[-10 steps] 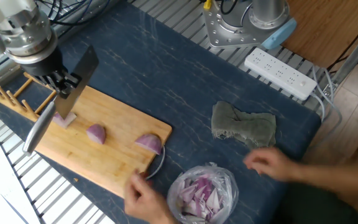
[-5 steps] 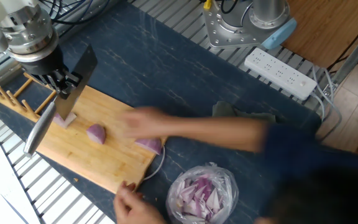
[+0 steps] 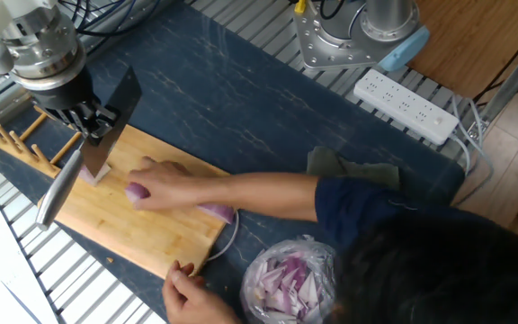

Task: Chop the onions

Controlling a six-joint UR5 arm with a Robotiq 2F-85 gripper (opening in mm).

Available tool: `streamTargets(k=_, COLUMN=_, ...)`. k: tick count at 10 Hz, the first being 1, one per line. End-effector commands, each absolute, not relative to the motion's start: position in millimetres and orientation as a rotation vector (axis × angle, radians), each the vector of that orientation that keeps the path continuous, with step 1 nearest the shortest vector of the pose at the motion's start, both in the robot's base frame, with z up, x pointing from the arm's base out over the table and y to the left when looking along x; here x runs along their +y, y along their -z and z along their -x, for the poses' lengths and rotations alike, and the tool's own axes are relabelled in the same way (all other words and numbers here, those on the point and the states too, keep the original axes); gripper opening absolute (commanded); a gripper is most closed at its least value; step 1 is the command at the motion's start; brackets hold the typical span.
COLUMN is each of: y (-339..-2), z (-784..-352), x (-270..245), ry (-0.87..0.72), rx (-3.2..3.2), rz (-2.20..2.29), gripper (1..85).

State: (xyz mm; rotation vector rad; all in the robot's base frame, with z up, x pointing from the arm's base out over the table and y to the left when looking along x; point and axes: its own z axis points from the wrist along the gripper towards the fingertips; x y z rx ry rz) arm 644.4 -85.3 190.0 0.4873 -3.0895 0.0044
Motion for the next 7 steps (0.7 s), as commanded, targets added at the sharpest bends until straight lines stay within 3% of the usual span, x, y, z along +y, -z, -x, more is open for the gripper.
streamTargets(k=1, y=-191.0, z=-645.6, x=-83.8, ry=0.005, rx=-3.098, rz=-0.478, gripper=1.7)
streamTargets(k=7, y=-190.7, z=-647.7, x=-82.8, ry=0.015, rx=-3.109, rz=-0.462, gripper=1.7)
